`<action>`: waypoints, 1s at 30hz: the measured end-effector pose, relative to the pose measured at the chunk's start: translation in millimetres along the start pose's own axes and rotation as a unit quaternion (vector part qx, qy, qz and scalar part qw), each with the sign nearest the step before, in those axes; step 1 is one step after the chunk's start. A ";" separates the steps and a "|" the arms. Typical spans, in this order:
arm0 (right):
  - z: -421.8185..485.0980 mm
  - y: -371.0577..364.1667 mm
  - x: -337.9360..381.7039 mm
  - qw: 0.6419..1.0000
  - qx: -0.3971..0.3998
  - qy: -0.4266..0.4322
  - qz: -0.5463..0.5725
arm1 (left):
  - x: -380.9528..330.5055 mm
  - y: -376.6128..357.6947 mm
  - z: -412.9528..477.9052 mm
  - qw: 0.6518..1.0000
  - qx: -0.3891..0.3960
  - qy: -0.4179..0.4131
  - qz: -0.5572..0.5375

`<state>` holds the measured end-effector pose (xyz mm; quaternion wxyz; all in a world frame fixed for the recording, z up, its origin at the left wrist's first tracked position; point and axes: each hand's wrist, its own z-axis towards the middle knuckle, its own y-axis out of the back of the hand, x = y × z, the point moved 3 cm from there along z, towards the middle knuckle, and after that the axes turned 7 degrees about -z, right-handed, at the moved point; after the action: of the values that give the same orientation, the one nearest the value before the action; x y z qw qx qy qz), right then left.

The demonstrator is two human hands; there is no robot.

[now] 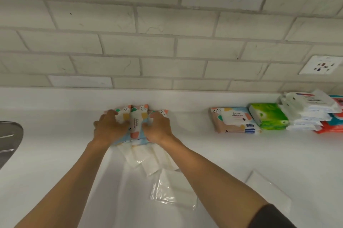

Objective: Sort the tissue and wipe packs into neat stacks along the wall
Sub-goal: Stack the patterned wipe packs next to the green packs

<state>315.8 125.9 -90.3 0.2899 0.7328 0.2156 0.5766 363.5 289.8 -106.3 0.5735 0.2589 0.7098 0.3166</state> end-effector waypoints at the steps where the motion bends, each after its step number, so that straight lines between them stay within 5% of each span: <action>1: 5.4 -5.7 1.8 1.000 0.005 -0.011 -0.005 | 5.1 -0.9 4.0 0.999 0.007 0.029 0.017; 9: 34.2 -28.0 13.6 0.989 -0.011 -0.125 0.082 | 27.3 0.0 23.5 0.990 0.011 0.137 -0.004; 16: 38.0 -21.5 9.0 0.987 0.000 -0.143 0.073 | 21.6 0.7 17.3 0.992 0.026 0.077 -0.095; 22: 37.1 -28.7 11.6 0.990 0.019 -0.135 0.047 | 23.7 4.9 14.5 0.978 0.042 0.123 -0.161; 30: 25.6 -16.3 -2.4 0.983 0.021 -0.129 0.131 | 16.6 15.9 0.5 0.958 0.085 0.103 -0.255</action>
<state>340.3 131.9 -107.3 0.2216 0.8292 0.0908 0.5051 360.6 312.6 -105.3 0.5348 0.0830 0.8318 0.1235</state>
